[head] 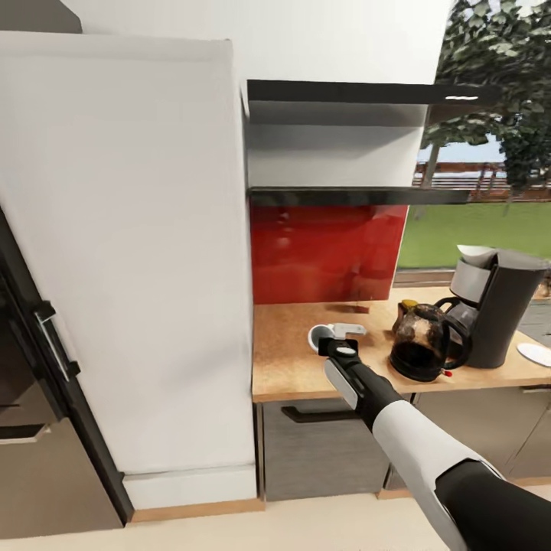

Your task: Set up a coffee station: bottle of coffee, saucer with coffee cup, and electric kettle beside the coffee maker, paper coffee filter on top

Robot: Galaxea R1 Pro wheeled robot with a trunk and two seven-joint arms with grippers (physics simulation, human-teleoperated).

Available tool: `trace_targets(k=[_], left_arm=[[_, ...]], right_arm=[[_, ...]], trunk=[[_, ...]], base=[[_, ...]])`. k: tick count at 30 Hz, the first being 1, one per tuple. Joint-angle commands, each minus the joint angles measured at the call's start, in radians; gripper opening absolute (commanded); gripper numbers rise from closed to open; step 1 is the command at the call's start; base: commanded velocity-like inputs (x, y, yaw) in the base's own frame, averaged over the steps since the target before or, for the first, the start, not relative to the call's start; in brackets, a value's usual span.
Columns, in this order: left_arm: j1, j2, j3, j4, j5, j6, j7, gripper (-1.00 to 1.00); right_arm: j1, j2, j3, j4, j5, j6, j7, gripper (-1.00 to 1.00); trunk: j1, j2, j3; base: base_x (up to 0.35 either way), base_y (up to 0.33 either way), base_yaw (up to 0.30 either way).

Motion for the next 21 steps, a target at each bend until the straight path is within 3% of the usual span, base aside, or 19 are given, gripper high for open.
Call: trace_targets(k=[1,4,5,9,10,11,13,14,21], left_arm=[[0.0,0.0,0.009,0.001,-0.01,-0.004,-0.001,1.0],[0.0,0.001,0.009,0.0,-0.01,-0.004,-0.001,1.0],[0.0,0.001,0.009,-0.002,-0.01,-0.003,-0.001,1.0],[0.0,0.002,0.009,-0.004,-0.01,-0.003,-0.007,1.0],[0.0,0.002,0.008,-0.006,-0.011,-0.004,-0.012,1.0],[0.0,0.001,0.008,-0.006,-0.011,-0.005,-0.014,1.0],[0.0,0.001,0.008,-0.007,-0.011,-0.006,-0.014,1.0],[0.0,0.0,0.008,-0.007,-0.011,-0.005,-0.015,1.0],[0.0,0.0,0.008,-0.01,-0.011,-0.007,-0.015,1.0]], right_arm=[[-0.001,-0.004,0.006,-0.003,-0.005,0.013,0.012,-1.0],[-0.001,-0.036,0.008,-0.002,-0.003,0.044,0.122,-1.0],[-0.001,-0.05,0.007,-0.005,-0.002,0.053,0.203,-1.0],[-0.001,-0.06,0.008,-0.005,0.0,0.083,0.246,-1.0],[-0.001,-0.065,0.01,-0.004,0.001,0.121,0.255,-1.0],[-0.001,-0.083,0.011,-0.003,-0.001,0.134,0.295,-1.0],[-0.001,-0.092,0.011,0.001,0.001,0.138,0.357,-1.0],[-0.001,-0.107,0.012,0.036,0.007,0.142,0.489,-1.0],[0.0,-0.11,0.013,0.068,0.007,0.142,0.535,-1.0]], trunk=[[0.0,-0.001,0.0],[0.0,-0.001,0.003],[0.0,-0.001,0.004],[0.0,-0.001,0.007],[0.0,-0.001,0.008],[0.0,-0.001,0.009],[0.0,-0.001,0.011],[0.0,-0.001,0.012],[0.0,-0.001,0.018]], base=[[0.0,0.0,-0.264],[0.0,0.0,-0.264],[0.0,0.0,-0.264],[0.0,0.0,-0.265],[0.0,0.0,-0.265],[0.0,0.0,-0.265],[0.0,0.0,-0.265],[0.0,0.0,-0.265],[0.0,0.0,-0.265]])
